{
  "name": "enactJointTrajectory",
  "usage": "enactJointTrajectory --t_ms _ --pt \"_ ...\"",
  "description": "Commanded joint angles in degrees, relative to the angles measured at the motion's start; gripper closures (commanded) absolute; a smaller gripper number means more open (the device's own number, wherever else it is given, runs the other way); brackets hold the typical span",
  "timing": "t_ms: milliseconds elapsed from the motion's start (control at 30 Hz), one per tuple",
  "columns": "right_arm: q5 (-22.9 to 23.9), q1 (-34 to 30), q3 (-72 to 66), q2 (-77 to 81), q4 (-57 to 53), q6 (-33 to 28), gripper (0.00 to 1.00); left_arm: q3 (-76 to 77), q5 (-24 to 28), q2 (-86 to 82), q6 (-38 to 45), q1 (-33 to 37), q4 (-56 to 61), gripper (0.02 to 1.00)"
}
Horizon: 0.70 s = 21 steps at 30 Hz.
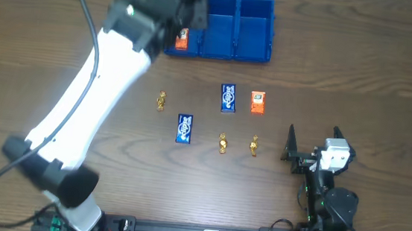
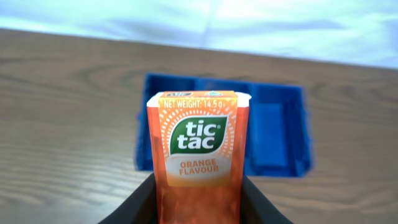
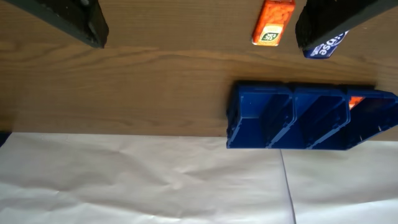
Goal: Sort Candies Into Trays
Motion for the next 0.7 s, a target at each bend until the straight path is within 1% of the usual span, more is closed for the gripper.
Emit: enactJointTrajectory --t_ms 33,133,233,400,533,567,700 --pt "-0.09 0.39 -0.22 -0.2 -0.26 -1.03 0.005 10.97 3.8 14.84 3.5 4.96 -5.33 0.77" --pt "-0.09 0.39 -0.22 -0.2 -0.26 -1.05 0.003 11.87 8.37 19.06 3.54 6.95 -5.44 0.774" --pt "-0.09 0.39 -0.22 -0.2 -0.28 -1.03 0.003 11.87 10.29 21.94 4.66 7.91 -4.66 0.768" --pt "-0.09 0.39 -0.22 -0.2 -0.26 -1.03 0.003 11.87 10.34 25.64 5.01 8.39 -4.59 0.761" --pt "-0.09 0.39 -0.22 -0.2 -0.28 -1.03 0.003 11.85 11.34 26.56 5.81 8.41 -4.74 0.752" --pt "-0.09 0.39 -0.22 -0.2 -0.26 -1.03 0.003 11.85 11.32 26.58 5.81 8.44 -4.92 0.739" --pt "-0.09 0.39 -0.22 -0.2 -0.26 -1.03 0.003 11.85 11.13 26.67 5.68 8.92 -5.9 0.625"
